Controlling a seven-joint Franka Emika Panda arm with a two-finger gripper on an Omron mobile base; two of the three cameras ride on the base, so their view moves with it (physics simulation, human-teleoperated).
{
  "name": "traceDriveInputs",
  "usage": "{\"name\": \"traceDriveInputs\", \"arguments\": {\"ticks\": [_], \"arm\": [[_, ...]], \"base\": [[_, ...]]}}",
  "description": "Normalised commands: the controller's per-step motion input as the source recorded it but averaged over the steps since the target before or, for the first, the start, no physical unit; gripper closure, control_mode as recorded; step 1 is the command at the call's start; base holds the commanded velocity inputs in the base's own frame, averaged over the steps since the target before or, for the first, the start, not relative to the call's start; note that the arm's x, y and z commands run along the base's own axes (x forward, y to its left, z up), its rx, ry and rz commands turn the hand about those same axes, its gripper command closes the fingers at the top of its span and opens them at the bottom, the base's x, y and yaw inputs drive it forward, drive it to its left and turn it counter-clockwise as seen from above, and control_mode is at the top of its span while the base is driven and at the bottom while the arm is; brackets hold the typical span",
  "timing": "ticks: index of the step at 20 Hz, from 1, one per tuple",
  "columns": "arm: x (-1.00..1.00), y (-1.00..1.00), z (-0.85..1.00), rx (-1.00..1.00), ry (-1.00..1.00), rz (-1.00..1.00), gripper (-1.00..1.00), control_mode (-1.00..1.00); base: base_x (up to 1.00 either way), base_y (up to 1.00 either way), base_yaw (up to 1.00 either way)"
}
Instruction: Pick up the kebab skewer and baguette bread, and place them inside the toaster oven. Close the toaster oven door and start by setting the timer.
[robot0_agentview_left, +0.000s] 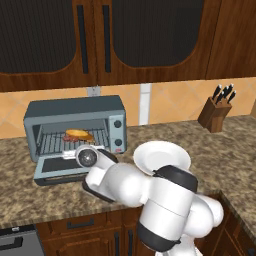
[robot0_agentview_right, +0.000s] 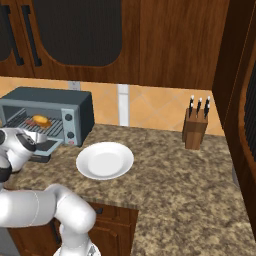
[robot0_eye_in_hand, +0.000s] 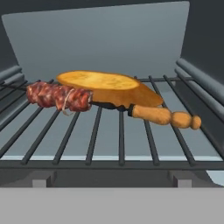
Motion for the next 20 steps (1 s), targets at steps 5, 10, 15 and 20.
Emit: {"name": "traceDriveInputs", "arguments": {"ticks": [5,10,15,20], "arm": [[0.23,0.0,0.0,0.0,-0.01,0.0,-1.0,-1.0],[0.17,0.0,0.0,0.0,-0.03,0.0,-1.0,-1.0],[0.31,0.0,0.0,0.0,0.0,0.0,-1.0,-1.0],[0.33,0.0,0.0,0.0,0.0,0.0,-1.0,-1.0]], "base": [[0.0,0.0,0.0],[0.0,0.0,0.0],[0.0,0.0,0.0],[0.0,0.0,0.0]]}}
